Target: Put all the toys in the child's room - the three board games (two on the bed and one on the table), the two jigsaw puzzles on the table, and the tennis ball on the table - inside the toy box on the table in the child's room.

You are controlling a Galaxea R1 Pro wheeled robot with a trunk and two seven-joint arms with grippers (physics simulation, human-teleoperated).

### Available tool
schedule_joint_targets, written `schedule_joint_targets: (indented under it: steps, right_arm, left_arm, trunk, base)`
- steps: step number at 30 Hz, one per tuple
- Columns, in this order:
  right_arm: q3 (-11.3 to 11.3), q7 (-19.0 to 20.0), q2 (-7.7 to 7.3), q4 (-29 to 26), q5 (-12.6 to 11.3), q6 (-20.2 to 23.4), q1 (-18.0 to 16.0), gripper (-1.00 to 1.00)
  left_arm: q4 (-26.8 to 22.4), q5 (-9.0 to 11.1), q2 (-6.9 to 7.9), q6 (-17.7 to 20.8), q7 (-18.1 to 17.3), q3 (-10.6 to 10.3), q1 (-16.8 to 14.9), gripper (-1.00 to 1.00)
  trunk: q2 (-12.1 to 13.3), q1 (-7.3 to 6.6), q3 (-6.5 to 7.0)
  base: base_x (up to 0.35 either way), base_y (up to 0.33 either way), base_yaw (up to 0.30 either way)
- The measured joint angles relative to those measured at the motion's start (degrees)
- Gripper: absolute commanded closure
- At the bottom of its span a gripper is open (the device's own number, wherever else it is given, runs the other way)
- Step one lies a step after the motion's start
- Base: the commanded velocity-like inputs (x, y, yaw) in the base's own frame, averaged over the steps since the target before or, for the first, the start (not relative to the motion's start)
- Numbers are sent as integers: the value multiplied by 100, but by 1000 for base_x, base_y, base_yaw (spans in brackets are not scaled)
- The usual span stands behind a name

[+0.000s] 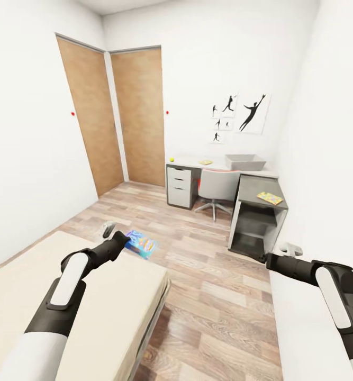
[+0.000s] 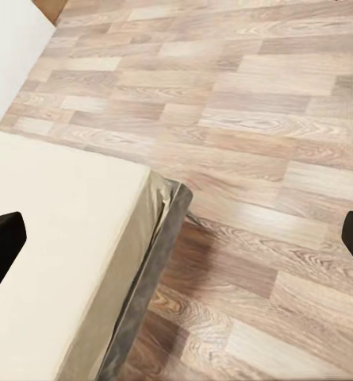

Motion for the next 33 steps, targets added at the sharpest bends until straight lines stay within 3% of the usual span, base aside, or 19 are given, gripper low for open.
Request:
schedule_joint_targets:
  steps: [11, 24, 27, 31, 33]
  right_arm:
    - [87, 0, 90, 72, 19, -54, 11, -100]
    - [133, 1, 117, 98, 36, -76, 26, -100]
    - [228, -2, 117, 103, 37, -80, 30, -100]
    - [648, -15, 118, 115, 38, -88, 34, -100]
    - [729, -17, 119, 121, 43, -90, 34, -100]
  left_arm:
    - [55, -9, -7, 6, 14, 0, 10, 100]
    - [56, -11, -5, 9, 20, -7, 8, 100]
    - [55, -14, -6, 10, 20, -8, 6, 100]
    - [61, -19, -9, 10, 17, -21, 3, 100]
    - [67, -24, -13, 10, 19, -31, 1, 100]
  trunk:
    - [0, 0, -5]
    - [0, 0, -9]
    - [0, 0, -10]
    - [0, 0, -10]
    - [0, 0, -10]
  base:
    - [0, 0, -251]
    - [0, 0, -53]
    - [0, 0, -11]
    - [0, 0, -47]
    - [0, 0, -72]
